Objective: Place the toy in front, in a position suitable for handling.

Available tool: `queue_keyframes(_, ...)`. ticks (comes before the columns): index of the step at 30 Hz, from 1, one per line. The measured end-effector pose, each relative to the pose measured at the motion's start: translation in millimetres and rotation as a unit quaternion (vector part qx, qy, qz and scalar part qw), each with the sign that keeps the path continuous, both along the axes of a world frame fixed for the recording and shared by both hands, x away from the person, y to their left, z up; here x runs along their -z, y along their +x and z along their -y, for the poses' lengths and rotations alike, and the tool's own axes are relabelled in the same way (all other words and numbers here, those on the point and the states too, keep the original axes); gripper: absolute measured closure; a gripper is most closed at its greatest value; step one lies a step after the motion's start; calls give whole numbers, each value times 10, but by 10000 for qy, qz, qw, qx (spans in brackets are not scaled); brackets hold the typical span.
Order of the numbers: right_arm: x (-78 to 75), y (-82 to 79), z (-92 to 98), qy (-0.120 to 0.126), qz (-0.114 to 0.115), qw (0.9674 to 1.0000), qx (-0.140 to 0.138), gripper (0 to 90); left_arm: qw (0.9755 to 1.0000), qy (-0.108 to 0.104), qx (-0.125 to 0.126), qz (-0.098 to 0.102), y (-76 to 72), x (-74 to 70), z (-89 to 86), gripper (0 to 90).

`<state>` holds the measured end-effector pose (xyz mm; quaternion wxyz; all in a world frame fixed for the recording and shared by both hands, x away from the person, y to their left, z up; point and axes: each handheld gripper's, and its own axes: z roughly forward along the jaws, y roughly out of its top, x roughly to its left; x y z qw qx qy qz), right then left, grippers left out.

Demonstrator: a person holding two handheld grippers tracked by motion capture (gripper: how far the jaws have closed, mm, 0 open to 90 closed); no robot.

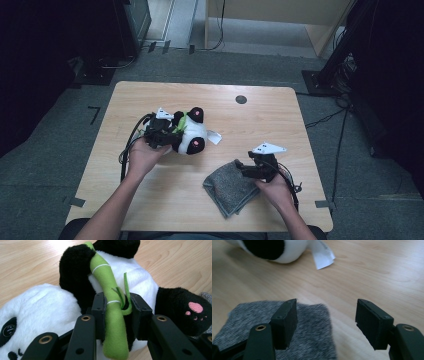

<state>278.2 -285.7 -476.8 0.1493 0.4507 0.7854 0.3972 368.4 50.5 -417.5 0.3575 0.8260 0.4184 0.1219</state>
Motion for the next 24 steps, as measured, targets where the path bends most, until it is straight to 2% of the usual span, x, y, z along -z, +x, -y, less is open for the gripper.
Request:
queue_keyframes(6, 20, -156, -105, 57, -83, 9997, -229, 332, 10000, -83, -3, -41, 3, 12, -21, 686)
queue_keyframes(9, 38, -221, -150, 202, -194, 9991, -322, 294, 9999, -132, -8, -66, 8, 17, -30, 683)
queue_keyframes(13, 66, -302, -259, -138, -155, 9982, -561, 251, 9999, -113, -8, -60, 6, 18, -26, 682)
queue_keyframes(17, 123, -328, -353, -141, -325, 9967, -735, 220, 9999, -115, -24, -59, 2, 20, -22, 681)
queue_keyframes(19, 174, -342, -406, -351, -409, 9955, -784, 208, 9999, -112, -22, -51, 1, 21, -21, 681)
queue_keyframes(20, 208, -341, -429, -464, -508, 9938, -874, 163, 9999, -112, -24, -51, -1, 20, -21, 681)
queue_keyframes(21, 283, -334, -472, -691, -623, 9909, -975, 134, 9999, -109, -24, -48, -3, 21, -20, 682)
queue_keyframes(24, 311, -340, -500, -823, -527, 9903, -986, 140, 9999, -121, -22, -63, -15, 23, -18, 681)
